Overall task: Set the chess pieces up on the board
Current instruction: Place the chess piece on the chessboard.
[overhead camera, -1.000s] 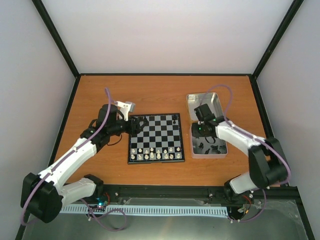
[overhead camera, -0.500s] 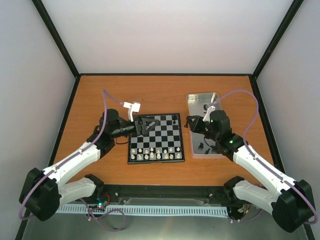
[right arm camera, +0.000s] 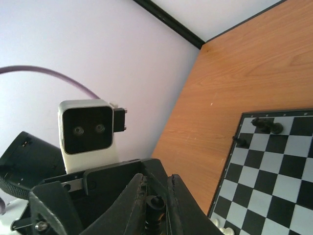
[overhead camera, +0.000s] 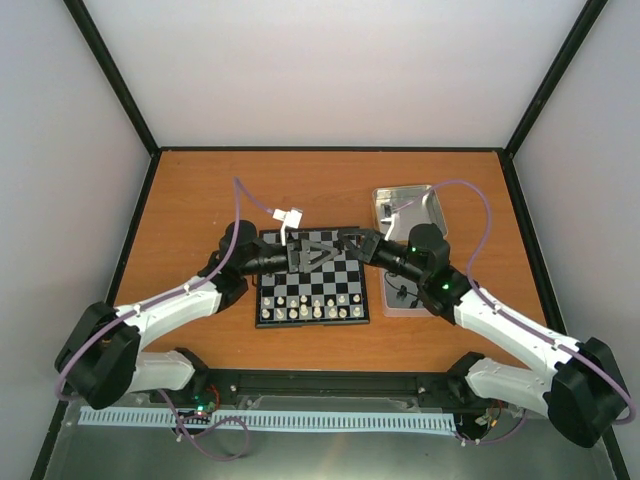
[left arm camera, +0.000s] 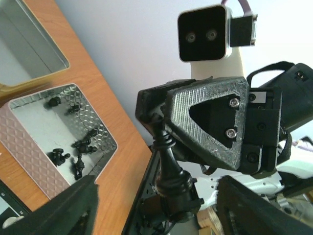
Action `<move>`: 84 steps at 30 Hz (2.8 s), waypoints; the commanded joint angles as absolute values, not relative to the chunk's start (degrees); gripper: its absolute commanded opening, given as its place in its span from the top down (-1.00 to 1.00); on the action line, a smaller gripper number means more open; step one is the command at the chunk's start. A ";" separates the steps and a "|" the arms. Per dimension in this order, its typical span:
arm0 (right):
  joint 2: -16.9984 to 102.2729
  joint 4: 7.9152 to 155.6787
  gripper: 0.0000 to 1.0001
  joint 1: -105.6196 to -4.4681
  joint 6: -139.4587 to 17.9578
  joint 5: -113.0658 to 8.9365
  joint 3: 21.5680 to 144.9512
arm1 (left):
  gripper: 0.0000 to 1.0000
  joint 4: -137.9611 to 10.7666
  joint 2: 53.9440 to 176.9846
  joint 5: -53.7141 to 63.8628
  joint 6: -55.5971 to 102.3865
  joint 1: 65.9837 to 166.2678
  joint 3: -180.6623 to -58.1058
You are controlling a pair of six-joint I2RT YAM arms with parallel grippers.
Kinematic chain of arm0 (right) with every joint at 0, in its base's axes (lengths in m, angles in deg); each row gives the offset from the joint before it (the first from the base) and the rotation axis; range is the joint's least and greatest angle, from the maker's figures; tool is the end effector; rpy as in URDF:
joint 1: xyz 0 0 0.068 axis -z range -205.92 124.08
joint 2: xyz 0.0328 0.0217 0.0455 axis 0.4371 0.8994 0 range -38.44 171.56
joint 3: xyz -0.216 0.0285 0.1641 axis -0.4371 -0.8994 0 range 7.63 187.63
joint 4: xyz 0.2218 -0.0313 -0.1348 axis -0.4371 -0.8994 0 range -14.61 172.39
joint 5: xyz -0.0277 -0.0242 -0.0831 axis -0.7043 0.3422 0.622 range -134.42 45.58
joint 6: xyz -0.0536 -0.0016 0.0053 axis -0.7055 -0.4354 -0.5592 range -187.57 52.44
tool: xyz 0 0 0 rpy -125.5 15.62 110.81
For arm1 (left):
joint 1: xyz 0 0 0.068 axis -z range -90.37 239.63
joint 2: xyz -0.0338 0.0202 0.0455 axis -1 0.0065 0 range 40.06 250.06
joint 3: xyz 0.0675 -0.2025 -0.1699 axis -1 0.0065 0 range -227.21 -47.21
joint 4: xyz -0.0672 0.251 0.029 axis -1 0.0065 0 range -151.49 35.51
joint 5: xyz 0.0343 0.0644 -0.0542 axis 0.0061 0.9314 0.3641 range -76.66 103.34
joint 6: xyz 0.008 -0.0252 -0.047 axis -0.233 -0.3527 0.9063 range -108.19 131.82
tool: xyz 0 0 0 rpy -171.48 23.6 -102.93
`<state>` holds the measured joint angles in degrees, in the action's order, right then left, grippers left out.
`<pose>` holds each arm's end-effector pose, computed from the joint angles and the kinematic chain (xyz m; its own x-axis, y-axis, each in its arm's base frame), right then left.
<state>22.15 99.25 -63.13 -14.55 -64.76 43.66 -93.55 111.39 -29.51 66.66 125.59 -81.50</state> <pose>0.1872 0.1577 0.2818 -0.7363 0.3814 -0.5590 -0.4209 0.3887 0.8196 0.2019 -0.1762 0.2551 -0.8409 -0.1305 -0.5252 0.5061 0.1544 -0.8486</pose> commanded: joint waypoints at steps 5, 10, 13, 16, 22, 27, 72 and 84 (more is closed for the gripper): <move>24.39 104.66 0.74 -65.06 -12.85 -66.87 46.34 | -0.05 -96.40 113.02 -34.55 69.66 125.97 -84.65; 25.15 103.92 0.74 -65.29 -13.71 -67.41 46.91 | 0.37 -96.06 112.82 -33.16 70.11 126.01 -84.50; 24.94 103.20 0.74 -65.29 -14.19 -67.36 46.75 | 0.54 -94.47 112.66 -32.22 68.57 126.01 -84.57; 24.68 102.47 0.74 -65.38 -14.78 -67.36 46.73 | 0.66 -92.82 112.74 -31.77 67.02 126.01 -84.96; 24.08 100.39 0.71 -65.42 -16.25 -67.49 46.96 | 0.98 -89.25 112.11 -31.48 62.42 125.97 -86.20; 23.37 96.93 0.51 -65.42 -18.12 -67.74 48.22 | 0.99 -84.48 111.60 -30.83 57.31 126.01 -87.56; 31.31 54.47 0.28 -64.85 -48.86 -92.52 73.67 | 0.99 -40.72 100.18 -36.60 10.80 126.01 -100.04; 32.63 56.53 0.94 -65.03 -48.30 -96.25 73.47 | 0.75 -40.55 100.34 -35.54 11.76 126.01 -100.43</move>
<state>33.00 54.93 -64.72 -48.10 -94.03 72.42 -40.59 100.81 -36.25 12.46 125.74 -97.65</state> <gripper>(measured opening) 0.086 0.161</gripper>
